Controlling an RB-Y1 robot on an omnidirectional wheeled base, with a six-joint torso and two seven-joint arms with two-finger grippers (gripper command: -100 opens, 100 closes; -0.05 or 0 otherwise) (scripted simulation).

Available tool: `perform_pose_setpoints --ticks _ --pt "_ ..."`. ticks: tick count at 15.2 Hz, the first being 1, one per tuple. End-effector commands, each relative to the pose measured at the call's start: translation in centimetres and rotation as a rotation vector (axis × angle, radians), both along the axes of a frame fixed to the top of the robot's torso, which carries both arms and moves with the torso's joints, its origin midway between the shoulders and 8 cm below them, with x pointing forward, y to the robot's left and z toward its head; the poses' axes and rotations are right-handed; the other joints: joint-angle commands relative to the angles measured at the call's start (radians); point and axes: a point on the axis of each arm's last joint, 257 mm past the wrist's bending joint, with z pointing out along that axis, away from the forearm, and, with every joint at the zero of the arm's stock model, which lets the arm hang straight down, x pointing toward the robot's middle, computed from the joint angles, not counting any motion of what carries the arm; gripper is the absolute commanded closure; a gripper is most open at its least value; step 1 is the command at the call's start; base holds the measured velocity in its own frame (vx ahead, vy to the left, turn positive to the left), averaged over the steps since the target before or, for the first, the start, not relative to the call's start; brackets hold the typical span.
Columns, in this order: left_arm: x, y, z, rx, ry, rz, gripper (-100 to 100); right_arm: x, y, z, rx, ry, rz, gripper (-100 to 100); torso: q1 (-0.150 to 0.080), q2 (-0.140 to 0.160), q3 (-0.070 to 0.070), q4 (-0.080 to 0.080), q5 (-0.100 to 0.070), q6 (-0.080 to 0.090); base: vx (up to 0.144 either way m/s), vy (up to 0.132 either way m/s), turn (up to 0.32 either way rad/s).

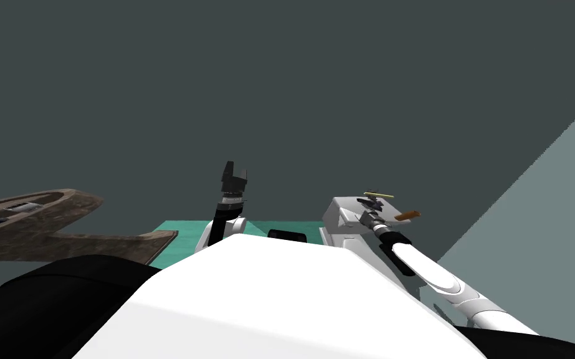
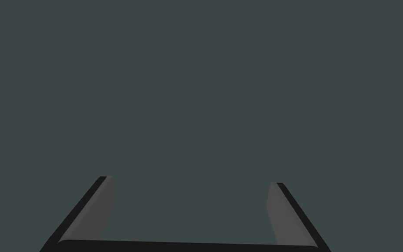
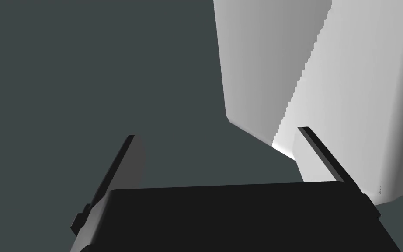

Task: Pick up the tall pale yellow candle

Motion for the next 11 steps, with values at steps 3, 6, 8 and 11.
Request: perform_pose_setpoints --ticks 3,6,8,11 --pt "0.0 0.0 0.0 0.000 0.000 0.000 0 2.8 -0.4 4.8 -0.045 -0.128 0.000 -100 0.000 0.000 0.000 0.000 0.000 0.001 -0.103 -0.113 -0.126" --pt "0.0 0.0 0.0 0.000 0.000 0.000 0 3.5 -0.4 6.3 -0.061 -0.164 0.003 -100 -0.001 -0.001 -0.001 0.000 0.000 0.000 -0.089 -0.111 -0.041" --pt "0.0 0.0 0.0 0.000 0.000 0.000 0 4.6 -0.5 8.7 -0.082 -0.221 0.005 -100 0.004 -0.004 -0.002 -0.001 0.001 0.000 -0.034 -0.035 -0.025" --pt "0.0 0.0 0.0 0.000 0.000 0.000 0 6.0 0.1 12.2 -0.093 -0.306 0.011 -100 0.003 -0.005 -0.003 -0.001 0.001 0.000 -0.057 -0.083 -0.030"
